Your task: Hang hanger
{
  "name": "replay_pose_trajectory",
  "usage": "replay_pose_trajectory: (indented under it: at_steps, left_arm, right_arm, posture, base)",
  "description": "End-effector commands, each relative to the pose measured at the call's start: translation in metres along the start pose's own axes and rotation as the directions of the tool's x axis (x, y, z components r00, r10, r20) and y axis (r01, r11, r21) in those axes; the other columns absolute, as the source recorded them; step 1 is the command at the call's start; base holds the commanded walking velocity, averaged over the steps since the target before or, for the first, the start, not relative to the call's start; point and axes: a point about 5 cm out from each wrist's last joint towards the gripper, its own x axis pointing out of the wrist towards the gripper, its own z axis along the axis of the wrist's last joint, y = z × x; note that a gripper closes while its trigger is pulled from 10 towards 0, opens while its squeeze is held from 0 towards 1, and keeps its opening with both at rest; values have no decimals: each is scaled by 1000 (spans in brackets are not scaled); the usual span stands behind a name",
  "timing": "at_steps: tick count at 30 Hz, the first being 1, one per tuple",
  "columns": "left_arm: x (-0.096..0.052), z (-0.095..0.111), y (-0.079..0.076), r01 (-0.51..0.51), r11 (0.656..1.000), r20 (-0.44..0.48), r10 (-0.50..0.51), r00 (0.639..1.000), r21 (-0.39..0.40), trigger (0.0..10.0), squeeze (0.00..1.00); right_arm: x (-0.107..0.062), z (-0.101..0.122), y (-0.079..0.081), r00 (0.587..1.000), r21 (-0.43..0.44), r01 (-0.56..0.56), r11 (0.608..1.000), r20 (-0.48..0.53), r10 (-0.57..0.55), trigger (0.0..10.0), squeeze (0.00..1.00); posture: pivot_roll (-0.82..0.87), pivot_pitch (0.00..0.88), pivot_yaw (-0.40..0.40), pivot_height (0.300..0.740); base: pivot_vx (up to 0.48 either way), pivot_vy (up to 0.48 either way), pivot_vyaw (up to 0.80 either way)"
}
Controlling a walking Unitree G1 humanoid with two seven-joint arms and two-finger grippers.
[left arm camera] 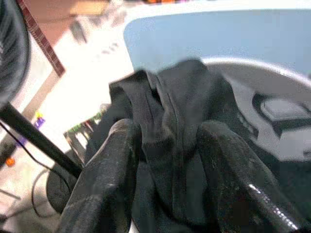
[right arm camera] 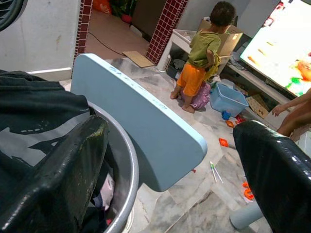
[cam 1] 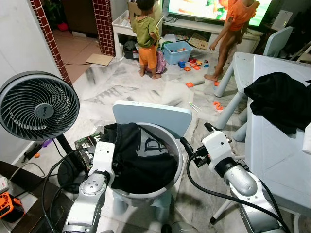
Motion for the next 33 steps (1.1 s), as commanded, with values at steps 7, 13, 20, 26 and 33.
replay_pose_trajectory:
  at_steps: [7, 13, 20, 26, 33]
  left_arm:
    - [-5, -27, 0, 22, 999, -154, -26, 988, -29, 10000, 0]
    - [1, -27, -2, 12, 998, -176, -24, 984, -67, 10000, 0]
    - [9, -28, 0, 19, 997, -186, -32, 982, -72, 10000, 0]
    - [15, -26, 1, 18, 997, -185, -31, 982, -72, 10000, 0]
    - [32, -21, -2, 47, 997, -183, -57, 981, -61, 10000, 0]
  right_arm:
    - [2, 0, 3, 1000, -11, -17, 1000, 2, 18, 10000, 0]
    - [-1, -1, 1, 999, -5, -34, 999, -6, 33, 10000, 0]
    - [-4, -2, 2, 998, 1, -54, 999, -15, 54, 10000, 0]
    - [-4, -3, 5, 998, 1, -64, 998, -16, 64, 10000, 0]
    - [-2, -1, 4, 998, -3, -69, 998, -9, 69, 10000, 0]
  posture:
    - [-70, 0, -56, 740]
    - [-70, 0, -56, 740]
    - [-90, 0, -52, 740]
    - [-92, 0, -51, 740]
    - [-103, 0, -47, 740]
  base:
    - [0, 0, 0]
    - [0, 0, 0]
    - [0, 0, 0]
    - [0, 0, 0]
    - [0, 0, 0]
